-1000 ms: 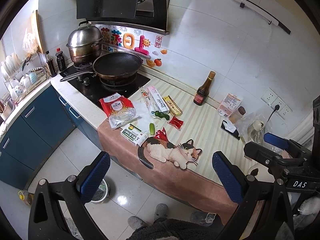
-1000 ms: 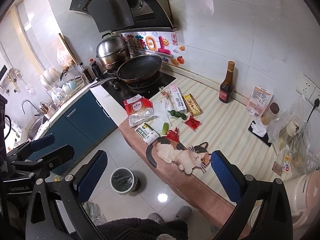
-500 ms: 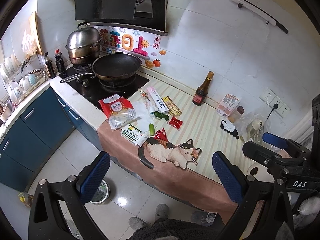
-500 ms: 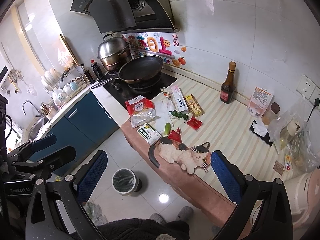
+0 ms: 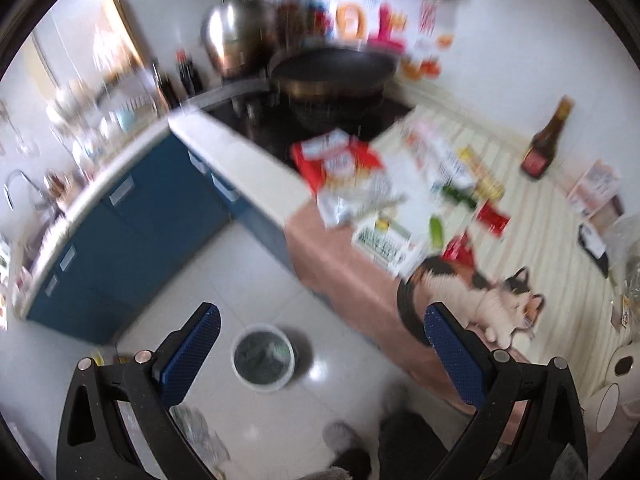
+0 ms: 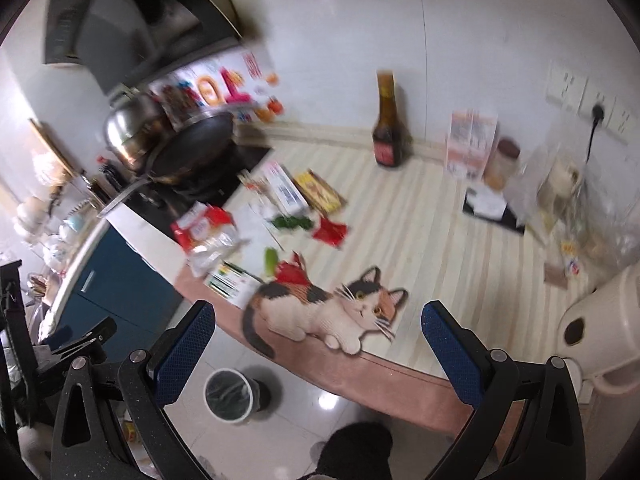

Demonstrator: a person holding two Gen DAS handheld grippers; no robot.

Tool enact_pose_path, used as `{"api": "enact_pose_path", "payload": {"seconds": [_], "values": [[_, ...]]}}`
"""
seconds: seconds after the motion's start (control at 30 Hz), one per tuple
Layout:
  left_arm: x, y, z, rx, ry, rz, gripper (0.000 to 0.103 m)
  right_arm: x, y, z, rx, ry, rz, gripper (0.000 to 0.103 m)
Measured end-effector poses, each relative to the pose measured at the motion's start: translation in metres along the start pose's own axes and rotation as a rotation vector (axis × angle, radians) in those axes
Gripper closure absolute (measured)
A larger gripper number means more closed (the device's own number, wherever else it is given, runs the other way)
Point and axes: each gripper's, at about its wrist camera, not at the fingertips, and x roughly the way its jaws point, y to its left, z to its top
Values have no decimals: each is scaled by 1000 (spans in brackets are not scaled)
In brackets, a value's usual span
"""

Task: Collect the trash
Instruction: 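Grasp the green-white medicine box with the left tool while the right tool grasps the yellow seasoning box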

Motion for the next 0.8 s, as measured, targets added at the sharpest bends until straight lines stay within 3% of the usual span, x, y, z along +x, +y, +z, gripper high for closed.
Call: {"api": "enact_pose_path", "payload": {"seconds": [0.2, 0.37, 0.57, 0.7, 0.8], "values": [[96, 3, 17, -155, 192, -29, 0, 130, -27, 18, 37, 173, 6, 30], [183, -2, 39, -388, 399, -162, 1, 228, -29, 43, 12, 288, -18, 30], [260, -30, 60, -543, 552, -247, 5, 305, -22, 89, -51, 353, -52, 30], [292, -45, 58, -582, 643, -244, 16, 334, -16, 115, -80, 373, -58, 30], [290, -59, 61, -525, 640, -198, 20, 353, -12, 135, -106, 372, -69, 30]]}}
